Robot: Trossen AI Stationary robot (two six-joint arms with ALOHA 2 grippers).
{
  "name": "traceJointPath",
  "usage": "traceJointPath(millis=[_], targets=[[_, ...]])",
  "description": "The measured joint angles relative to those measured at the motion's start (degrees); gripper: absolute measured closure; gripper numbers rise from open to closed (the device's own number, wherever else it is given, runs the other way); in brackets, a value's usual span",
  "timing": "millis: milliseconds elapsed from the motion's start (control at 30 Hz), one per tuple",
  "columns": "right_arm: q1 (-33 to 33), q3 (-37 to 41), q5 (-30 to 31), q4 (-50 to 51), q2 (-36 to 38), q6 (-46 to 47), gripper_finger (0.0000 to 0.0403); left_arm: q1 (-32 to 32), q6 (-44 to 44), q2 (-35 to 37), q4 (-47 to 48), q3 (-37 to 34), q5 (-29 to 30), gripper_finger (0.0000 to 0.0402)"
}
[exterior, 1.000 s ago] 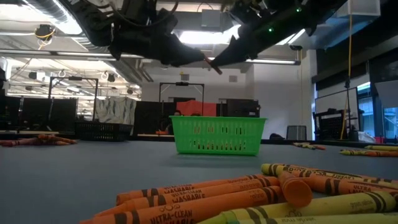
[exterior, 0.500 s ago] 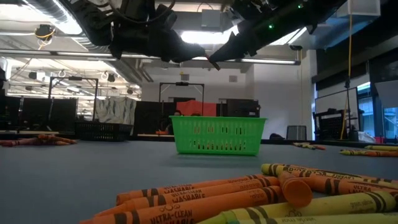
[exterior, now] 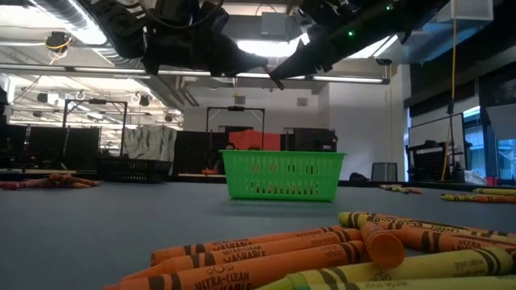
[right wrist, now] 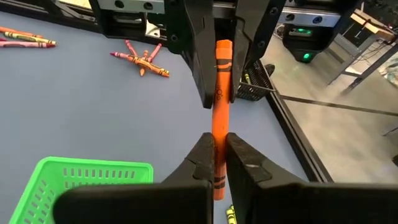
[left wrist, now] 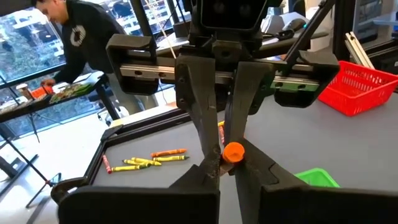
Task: Sort crayons
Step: Put the orange crayon into the red bin
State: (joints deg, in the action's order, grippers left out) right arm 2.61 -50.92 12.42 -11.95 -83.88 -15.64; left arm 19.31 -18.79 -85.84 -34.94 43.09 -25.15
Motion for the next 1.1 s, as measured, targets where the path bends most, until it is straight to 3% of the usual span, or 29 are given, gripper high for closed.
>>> traceJointPath(millis=[133, 333, 467, 600, 800, 967, 1100], targets=[[0.0, -1.0, 0.0, 1.4, 0.0, 0.1, 0.0358, -0.2, 0.0, 0.1, -0.4, 0.0, 0.3, 0.0397], [0.0, -1.6, -0.6, 1.1, 0.0, -0.1, 0.0253, -1.1, 0.0, 0.1, -0.6, 0.0, 0.4, 0.0397], [0.0, -1.6, -0.6, 1.2, -0.2, -0.1, 0.0232, -1.0, 0.0, 0.0, -0.6, 0.0, 1.8, 0.0398], [0.0, -1.5, -0.6, 1.1, -0.8, -2.4, 0.0266, -1.0, 0.0, 0.0, -0.7, 0.0, 1.7, 0.0398], [0.0, -1.6, 0.3, 0.8, -1.3, -4.5, 0.0384, -1.0, 0.0, 0.0, -1.0, 0.0, 1.9, 0.0389], [0.0, -1.6, 0.6, 0.5, -1.1, -5.8, 0.0378, -1.5, 0.1, 0.0, -0.8, 0.0, 2.2, 0.0365], [-0.7, -1.6, 1.2, 4.4, 1.8, -5.9, 0.0392, -0.9, -0.1, 2.7, 5.7, 0.0, 2.4, 0.0329]])
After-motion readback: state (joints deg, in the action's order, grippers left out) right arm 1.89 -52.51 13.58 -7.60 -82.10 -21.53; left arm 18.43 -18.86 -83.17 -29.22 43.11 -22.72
